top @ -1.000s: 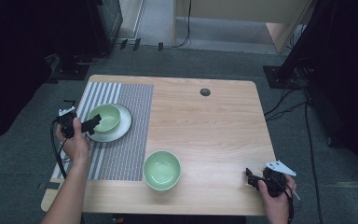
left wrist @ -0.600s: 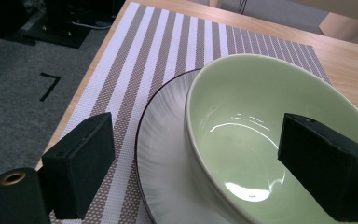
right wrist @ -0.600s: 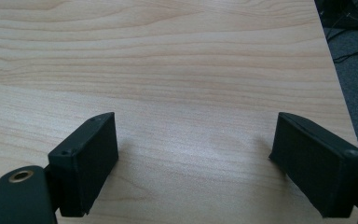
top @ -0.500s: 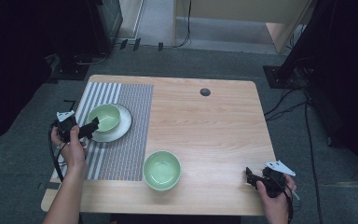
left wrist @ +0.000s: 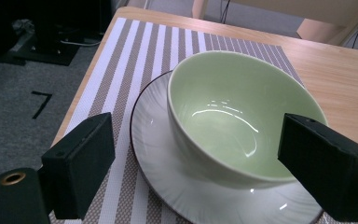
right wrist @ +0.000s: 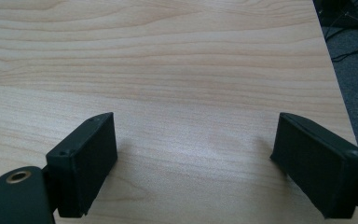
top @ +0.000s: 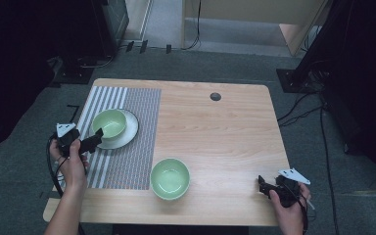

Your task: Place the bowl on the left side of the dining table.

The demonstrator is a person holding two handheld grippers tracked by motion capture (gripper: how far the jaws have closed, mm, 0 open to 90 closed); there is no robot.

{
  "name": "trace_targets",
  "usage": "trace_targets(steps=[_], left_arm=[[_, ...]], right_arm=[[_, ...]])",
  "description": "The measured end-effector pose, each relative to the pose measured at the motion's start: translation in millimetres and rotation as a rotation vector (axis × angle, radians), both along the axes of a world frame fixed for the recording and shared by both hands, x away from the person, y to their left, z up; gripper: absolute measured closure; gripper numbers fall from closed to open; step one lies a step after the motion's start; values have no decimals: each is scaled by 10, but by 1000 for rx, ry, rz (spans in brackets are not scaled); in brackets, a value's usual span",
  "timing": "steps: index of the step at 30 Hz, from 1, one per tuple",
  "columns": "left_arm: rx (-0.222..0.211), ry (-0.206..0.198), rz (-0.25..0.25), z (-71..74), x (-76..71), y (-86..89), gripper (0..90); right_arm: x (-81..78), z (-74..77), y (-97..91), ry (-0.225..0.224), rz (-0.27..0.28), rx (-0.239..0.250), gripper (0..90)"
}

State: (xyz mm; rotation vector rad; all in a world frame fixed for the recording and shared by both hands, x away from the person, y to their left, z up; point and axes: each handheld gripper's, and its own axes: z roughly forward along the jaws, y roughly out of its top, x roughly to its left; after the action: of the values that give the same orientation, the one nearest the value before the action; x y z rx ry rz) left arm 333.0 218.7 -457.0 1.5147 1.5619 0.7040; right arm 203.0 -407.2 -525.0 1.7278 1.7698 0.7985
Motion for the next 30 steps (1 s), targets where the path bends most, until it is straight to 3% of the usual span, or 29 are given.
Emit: trace_targets(steps=[11, 30], left_arm=[[6, -14, -18, -34, -217, 65, 102], [40, -17, -52, -195, -527, 31, 102]], right_arm=[[0, 0, 0, 0, 1, -1, 133], [0, 0, 0, 0, 1, -2, 133]])
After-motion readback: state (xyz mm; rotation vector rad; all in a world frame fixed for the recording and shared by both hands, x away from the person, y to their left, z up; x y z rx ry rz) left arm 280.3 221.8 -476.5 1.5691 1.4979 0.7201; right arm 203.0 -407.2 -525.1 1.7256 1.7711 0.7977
